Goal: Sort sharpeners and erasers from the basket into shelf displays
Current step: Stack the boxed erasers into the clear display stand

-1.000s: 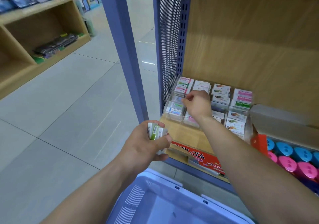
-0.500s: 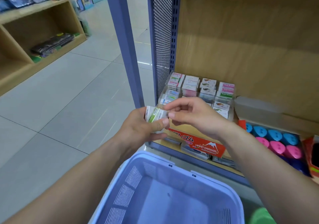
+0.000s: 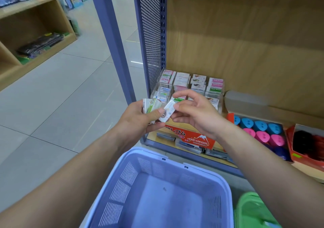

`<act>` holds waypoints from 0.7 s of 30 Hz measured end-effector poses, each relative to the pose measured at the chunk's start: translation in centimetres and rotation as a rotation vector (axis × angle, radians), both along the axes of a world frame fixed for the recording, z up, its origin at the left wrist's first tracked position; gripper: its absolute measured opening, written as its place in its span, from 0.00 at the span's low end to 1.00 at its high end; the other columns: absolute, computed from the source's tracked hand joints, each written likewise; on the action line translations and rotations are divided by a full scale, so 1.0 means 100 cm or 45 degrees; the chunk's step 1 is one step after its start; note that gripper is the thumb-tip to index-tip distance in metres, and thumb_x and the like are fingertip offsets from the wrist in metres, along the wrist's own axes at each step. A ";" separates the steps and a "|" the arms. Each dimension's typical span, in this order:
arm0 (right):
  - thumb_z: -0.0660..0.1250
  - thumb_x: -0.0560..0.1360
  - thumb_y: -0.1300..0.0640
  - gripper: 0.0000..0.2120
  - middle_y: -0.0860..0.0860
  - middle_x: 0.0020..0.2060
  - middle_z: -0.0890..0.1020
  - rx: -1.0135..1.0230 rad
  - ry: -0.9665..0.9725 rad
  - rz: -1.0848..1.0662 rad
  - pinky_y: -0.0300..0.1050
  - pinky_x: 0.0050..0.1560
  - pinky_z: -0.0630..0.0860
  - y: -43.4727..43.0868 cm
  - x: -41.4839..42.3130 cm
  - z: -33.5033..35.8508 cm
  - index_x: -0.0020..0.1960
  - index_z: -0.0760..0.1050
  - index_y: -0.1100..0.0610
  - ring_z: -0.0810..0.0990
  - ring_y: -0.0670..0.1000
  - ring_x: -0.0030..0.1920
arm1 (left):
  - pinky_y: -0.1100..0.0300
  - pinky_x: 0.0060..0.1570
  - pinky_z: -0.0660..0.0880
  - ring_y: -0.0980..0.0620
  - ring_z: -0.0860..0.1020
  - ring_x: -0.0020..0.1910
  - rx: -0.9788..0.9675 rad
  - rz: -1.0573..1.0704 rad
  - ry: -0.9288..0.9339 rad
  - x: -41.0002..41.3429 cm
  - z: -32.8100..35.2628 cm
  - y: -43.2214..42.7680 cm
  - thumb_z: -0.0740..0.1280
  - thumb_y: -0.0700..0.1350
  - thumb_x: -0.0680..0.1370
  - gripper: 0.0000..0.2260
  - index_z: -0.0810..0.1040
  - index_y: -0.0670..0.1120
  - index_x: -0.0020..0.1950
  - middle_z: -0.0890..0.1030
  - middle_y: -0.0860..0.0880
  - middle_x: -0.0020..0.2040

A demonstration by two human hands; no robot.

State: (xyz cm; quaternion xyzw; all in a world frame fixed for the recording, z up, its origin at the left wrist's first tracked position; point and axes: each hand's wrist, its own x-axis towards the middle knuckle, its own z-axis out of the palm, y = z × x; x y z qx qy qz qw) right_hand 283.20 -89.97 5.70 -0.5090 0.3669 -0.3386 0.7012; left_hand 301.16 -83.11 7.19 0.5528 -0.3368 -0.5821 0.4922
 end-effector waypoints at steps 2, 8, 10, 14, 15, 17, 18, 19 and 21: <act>0.64 0.80 0.68 0.14 0.57 0.42 0.83 -0.004 0.011 -0.015 0.46 0.47 0.83 -0.002 -0.004 -0.005 0.61 0.79 0.57 0.84 0.54 0.40 | 0.61 0.42 0.82 0.48 0.85 0.48 0.030 0.011 0.002 -0.001 -0.002 -0.002 0.68 0.37 0.79 0.07 0.81 0.43 0.57 0.86 0.44 0.50; 0.67 0.77 0.70 0.09 0.58 0.41 0.85 0.101 0.111 -0.135 0.45 0.46 0.84 -0.003 -0.036 -0.034 0.56 0.78 0.62 0.86 0.55 0.42 | 0.56 0.43 0.83 0.49 0.85 0.47 0.120 -0.077 -0.230 -0.003 -0.017 -0.009 0.67 0.40 0.81 0.07 0.80 0.44 0.58 0.86 0.46 0.51; 0.71 0.76 0.69 0.10 0.59 0.41 0.85 0.099 0.254 -0.228 0.46 0.45 0.84 -0.007 -0.053 -0.049 0.56 0.78 0.61 0.85 0.54 0.41 | 0.55 0.45 0.82 0.51 0.84 0.44 0.132 -0.158 -0.340 -0.007 -0.024 -0.011 0.68 0.41 0.80 0.06 0.80 0.46 0.57 0.86 0.47 0.51; 0.72 0.76 0.65 0.08 0.55 0.39 0.83 -0.026 0.562 -0.499 0.44 0.35 0.78 -0.031 -0.089 -0.073 0.53 0.79 0.57 0.82 0.49 0.36 | 0.53 0.44 0.80 0.55 0.81 0.40 0.119 -0.267 -0.523 -0.017 -0.038 -0.019 0.68 0.43 0.81 0.08 0.74 0.45 0.59 0.86 0.51 0.50; 0.72 0.76 0.64 0.08 0.53 0.39 0.83 -0.098 0.639 -0.558 0.44 0.34 0.76 -0.040 -0.097 -0.077 0.52 0.79 0.54 0.82 0.49 0.35 | 0.56 0.42 0.80 0.56 0.81 0.40 0.118 -0.279 -0.525 -0.020 -0.041 -0.021 0.67 0.43 0.81 0.08 0.73 0.45 0.59 0.86 0.51 0.49; 0.72 0.76 0.61 0.07 0.49 0.38 0.83 -0.273 0.787 -0.640 0.44 0.37 0.76 -0.061 -0.108 -0.082 0.50 0.78 0.50 0.82 0.49 0.35 | 0.57 0.41 0.79 0.56 0.82 0.38 0.121 -0.279 -0.496 -0.026 -0.045 -0.026 0.68 0.42 0.81 0.09 0.73 0.44 0.60 0.86 0.50 0.49; 0.72 0.76 0.60 0.07 0.48 0.38 0.83 -0.365 0.871 -0.654 0.43 0.39 0.76 -0.072 -0.112 -0.084 0.50 0.78 0.49 0.82 0.49 0.37 | 0.57 0.40 0.79 0.56 0.83 0.38 0.124 -0.270 -0.483 -0.028 -0.046 -0.029 0.68 0.41 0.81 0.09 0.74 0.43 0.60 0.86 0.48 0.49; 0.71 0.76 0.59 0.07 0.46 0.39 0.83 -0.443 0.956 -0.644 0.40 0.41 0.75 -0.083 -0.113 -0.086 0.50 0.78 0.49 0.82 0.48 0.39 | 0.58 0.40 0.79 0.55 0.83 0.37 0.128 -0.261 -0.474 -0.031 -0.047 -0.031 0.69 0.41 0.80 0.09 0.75 0.42 0.59 0.86 0.47 0.49; 0.70 0.77 0.59 0.07 0.46 0.39 0.82 -0.555 1.108 -0.574 0.34 0.39 0.70 -0.099 -0.112 -0.087 0.52 0.78 0.49 0.80 0.47 0.42 | 0.60 0.38 0.80 0.54 0.82 0.36 0.130 -0.259 -0.463 -0.035 -0.049 -0.035 0.70 0.40 0.79 0.08 0.77 0.41 0.57 0.85 0.48 0.44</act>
